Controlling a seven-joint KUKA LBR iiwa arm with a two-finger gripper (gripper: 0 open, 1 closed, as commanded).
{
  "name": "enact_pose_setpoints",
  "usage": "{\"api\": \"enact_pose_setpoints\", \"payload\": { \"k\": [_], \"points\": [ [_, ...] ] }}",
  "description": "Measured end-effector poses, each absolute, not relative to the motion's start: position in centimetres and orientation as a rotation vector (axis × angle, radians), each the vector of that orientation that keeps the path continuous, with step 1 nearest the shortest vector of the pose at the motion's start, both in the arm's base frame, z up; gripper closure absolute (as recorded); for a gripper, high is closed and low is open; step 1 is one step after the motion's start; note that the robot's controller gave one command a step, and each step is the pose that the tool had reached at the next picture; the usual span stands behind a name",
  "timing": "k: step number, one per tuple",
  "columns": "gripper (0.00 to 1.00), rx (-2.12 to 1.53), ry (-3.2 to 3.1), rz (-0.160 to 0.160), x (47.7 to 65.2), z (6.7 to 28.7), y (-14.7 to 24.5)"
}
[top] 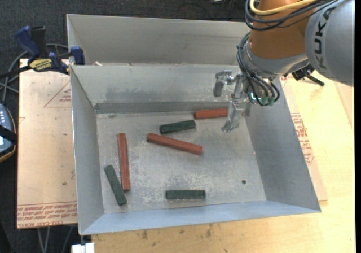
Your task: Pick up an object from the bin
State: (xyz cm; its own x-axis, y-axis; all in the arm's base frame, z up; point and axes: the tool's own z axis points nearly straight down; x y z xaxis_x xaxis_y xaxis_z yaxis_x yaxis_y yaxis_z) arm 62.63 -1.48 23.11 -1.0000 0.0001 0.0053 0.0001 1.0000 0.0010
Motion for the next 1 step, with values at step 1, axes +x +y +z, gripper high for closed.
{"api": "enact_pose_setpoints", "payload": {
  "k": [1],
  "points": [
    [0.00, -0.145, -3.131, -0.003, 61.85, 9.34, 2.18]
  ]
}}
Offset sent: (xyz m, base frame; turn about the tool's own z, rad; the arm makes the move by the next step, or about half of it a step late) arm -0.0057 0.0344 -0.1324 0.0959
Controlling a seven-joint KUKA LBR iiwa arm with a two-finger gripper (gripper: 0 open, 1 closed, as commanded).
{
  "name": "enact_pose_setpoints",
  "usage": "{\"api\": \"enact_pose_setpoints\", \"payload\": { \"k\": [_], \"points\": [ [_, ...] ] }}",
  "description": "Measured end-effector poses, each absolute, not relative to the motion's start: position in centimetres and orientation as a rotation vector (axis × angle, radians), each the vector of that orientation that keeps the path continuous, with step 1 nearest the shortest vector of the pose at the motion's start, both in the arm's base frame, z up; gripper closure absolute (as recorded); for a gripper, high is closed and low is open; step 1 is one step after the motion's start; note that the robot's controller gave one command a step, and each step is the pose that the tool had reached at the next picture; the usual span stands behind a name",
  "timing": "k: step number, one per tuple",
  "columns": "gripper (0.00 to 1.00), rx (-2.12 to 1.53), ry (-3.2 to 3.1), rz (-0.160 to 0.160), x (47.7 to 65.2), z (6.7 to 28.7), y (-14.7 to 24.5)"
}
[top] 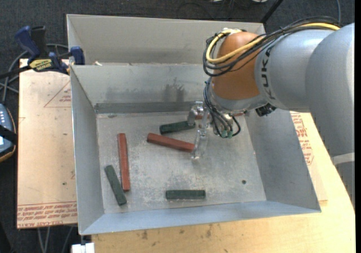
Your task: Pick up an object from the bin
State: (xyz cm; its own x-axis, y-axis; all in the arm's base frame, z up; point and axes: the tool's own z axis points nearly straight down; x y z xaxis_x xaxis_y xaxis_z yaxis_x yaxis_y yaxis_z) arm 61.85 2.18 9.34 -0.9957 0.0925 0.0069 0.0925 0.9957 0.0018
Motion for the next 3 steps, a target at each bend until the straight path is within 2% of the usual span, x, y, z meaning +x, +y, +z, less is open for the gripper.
{"api": "enact_pose_setpoints", "payload": {
  "k": [1, 2, 3],
  "points": [
    [0.00, -0.125, -3.142, -0.005, 62.1, 7.0, 6.6],
    [1.00, -0.130, -3.142, -0.003, 62.2, 7.3, 6.4],
    [1.00, 0.057, -3.154, -0.002, 64.8, 22.8, 6.7]
  ]
}}
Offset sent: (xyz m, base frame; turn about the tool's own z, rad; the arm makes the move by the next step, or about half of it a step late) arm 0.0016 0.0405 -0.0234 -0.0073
